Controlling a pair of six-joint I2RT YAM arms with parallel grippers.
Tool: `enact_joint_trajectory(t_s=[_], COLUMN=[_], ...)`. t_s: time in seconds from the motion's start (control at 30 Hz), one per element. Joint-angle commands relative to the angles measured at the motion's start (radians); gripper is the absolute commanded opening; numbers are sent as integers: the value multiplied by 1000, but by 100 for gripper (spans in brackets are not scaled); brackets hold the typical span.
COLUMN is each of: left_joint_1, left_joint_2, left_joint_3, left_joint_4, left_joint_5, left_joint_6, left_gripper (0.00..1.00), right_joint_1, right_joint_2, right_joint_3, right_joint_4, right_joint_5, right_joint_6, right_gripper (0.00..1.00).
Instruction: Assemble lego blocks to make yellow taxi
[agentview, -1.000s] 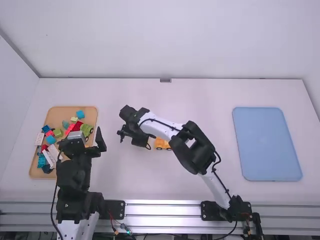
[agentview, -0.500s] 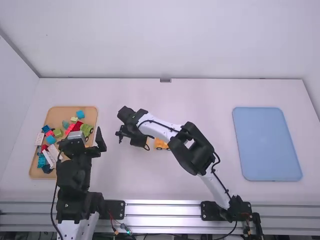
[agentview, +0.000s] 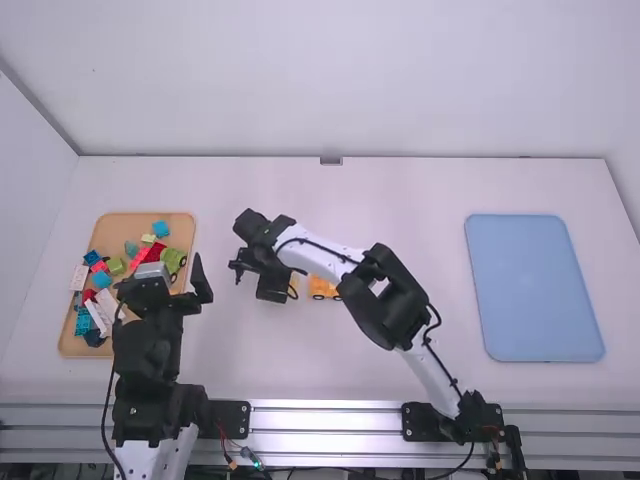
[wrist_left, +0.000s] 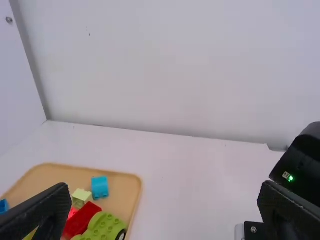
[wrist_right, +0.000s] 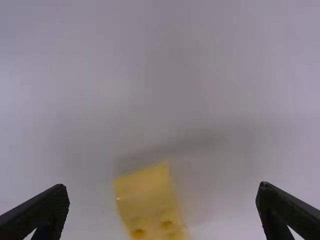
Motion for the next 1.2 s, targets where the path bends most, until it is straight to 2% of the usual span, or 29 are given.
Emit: enact_joint_trajectory(t_s=[0.0,0.1,0.27,0.37,0.5,0.53,0.63,0.67,0.77,0.97,1.03,1.17], left_joint_1=[0,0,0,0,0,0,0,0,0,0,0,-19], left_joint_2=[-3,-3,8,79,256,264,475,487,744,1120,1308,1538], left_joint_3=[-6,-7,-7,-7,1,1,17,18,66,178,246,317], left_joint_4=[-3,-26,-3,31,121,124,213,218,257,257,254,256], left_joint_5=[-10,26,268,407,613,622,814,822,1012,1194,1246,1281], left_joint_6=[-6,-3,138,214,299,302,421,431,655,886,994,1156], left_gripper=[99,99,99,99,99,99,99,99,99,100,99,98], right_joint_1=[-42,-86,-178,-248,-351,-354,-422,-424,-476,-547,-581,-618], right_joint_2=[-57,-128,-229,-320,-447,-453,-563,-567,-646,-728,-749,-756], right_joint_3=[36,33,14,-71,-290,-299,-518,-527,-704,-896,-961,-1033], right_joint_4=[-3,-14,-36,8,174,182,359,368,511,669,724,797], right_joint_5=[-61,-126,-256,-351,-438,-438,-439,-440,-486,-540,-538,-533], right_joint_6=[1,1,-40,-75,-77,-76,-16,-13,1,1,0,-1], right_gripper=[99,99,98,99,98,99,99,99,99,99,99,99])
